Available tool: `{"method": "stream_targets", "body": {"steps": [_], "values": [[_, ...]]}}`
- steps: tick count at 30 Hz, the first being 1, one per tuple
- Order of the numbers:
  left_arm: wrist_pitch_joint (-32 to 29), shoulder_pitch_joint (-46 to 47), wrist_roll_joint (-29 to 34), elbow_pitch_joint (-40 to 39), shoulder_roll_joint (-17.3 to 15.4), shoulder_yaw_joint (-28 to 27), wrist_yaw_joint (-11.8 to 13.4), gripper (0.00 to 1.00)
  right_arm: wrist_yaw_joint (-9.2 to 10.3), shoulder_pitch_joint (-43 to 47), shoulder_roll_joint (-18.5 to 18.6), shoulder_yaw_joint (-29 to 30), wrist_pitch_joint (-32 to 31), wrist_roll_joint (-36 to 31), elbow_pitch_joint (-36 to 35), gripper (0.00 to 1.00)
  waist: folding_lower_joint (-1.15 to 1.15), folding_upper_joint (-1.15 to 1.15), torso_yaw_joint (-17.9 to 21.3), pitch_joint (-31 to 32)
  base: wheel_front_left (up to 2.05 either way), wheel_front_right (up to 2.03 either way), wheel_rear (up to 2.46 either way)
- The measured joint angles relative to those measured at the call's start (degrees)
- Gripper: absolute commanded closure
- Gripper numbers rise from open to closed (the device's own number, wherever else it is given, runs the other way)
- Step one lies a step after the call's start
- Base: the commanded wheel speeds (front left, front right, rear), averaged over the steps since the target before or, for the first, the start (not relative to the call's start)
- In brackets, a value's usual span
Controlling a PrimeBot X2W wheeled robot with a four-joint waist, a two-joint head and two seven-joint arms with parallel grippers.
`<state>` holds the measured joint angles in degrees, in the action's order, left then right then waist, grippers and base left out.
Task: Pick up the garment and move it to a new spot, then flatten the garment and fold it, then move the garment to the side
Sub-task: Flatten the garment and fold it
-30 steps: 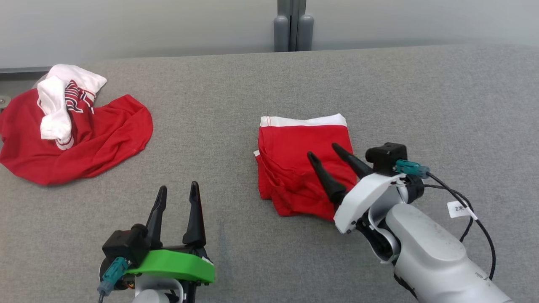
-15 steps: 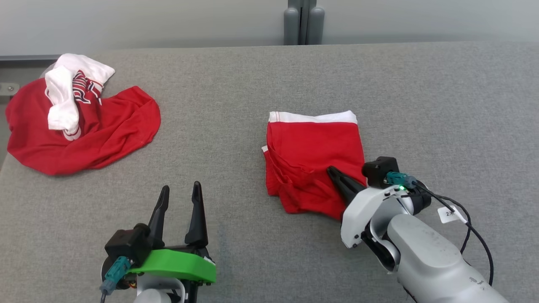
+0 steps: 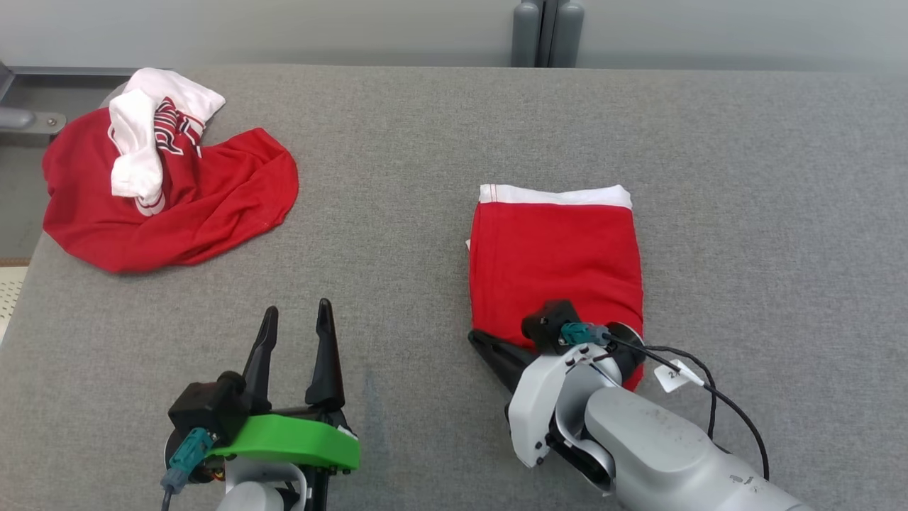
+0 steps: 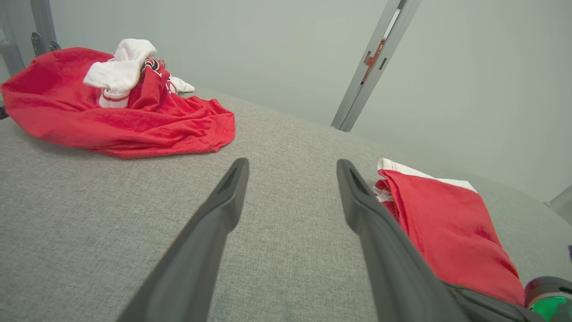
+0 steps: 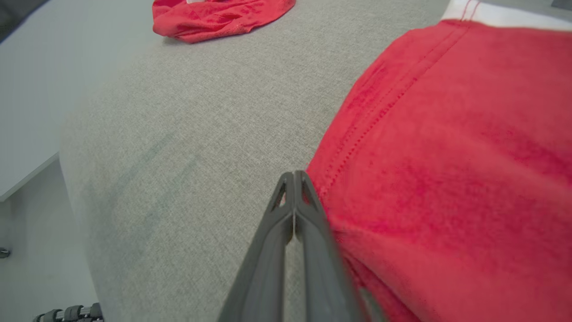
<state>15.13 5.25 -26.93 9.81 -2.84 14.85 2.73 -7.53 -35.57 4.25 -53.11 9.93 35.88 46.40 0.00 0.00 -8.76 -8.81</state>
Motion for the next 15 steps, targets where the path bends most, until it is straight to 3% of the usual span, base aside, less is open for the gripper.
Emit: {"method": "stream_targets", "body": {"steps": [7, 11, 12, 13, 14, 15], "values": [[0.0, 0.06, -0.18, -0.16, 0.0, -0.58, 0.25, 0.0, 0.0, -1.21, -0.4, -4.38, 1.87, 3.03, 1.45, 1.0, 0.0, 0.0, 0.56, -0.35, 0.0, 0.0, 0.0], [0.0, 0.44, -0.04, -0.79, -0.01, -1.8, 0.3, 0.0, 0.0, -2.86, -0.45, -3.14, 4.47, 3.36, 0.23, 0.98, 0.0, 0.0, 1.52, -0.23, 0.0, 0.0, 0.0], [0.0, 0.71, 0.21, -1.01, 0.01, -1.99, 0.3, 0.0, 0.0, -3.07, -0.35, -2.26, 4.74, 3.3, -0.15, 0.87, 0.0, 0.0, 1.75, -0.17, 0.0, 0.0, 0.0], [0.0, 1.04, 0.65, -1.36, 0.0, -2.27, 0.3, 0.0, 0.0, -3.16, -0.16, -0.96, 4.89, 3.08, -0.67, 0.65, 0.0, 0.0, 2.07, -0.07, 0.0, 0.0, 0.0], [0.0, 1.31, 1.09, -1.56, 0.0, -2.54, 0.31, 0.0, 0.0, -3.09, 0.13, 0.73, 4.97, 2.52, -1.58, 0.58, 0.0, 0.0, 2.39, 0.05, 0.0, 0.0, 0.0], [0.0, 1.42, 1.49, -1.68, 0.0, -2.89, 0.31, 0.0, 0.0, -2.94, 0.38, 3.25, 5.05, 1.72, -3.37, 0.28, 0.0, 0.0, 2.76, 0.18, 0.0, 0.0, 0.0]]}}
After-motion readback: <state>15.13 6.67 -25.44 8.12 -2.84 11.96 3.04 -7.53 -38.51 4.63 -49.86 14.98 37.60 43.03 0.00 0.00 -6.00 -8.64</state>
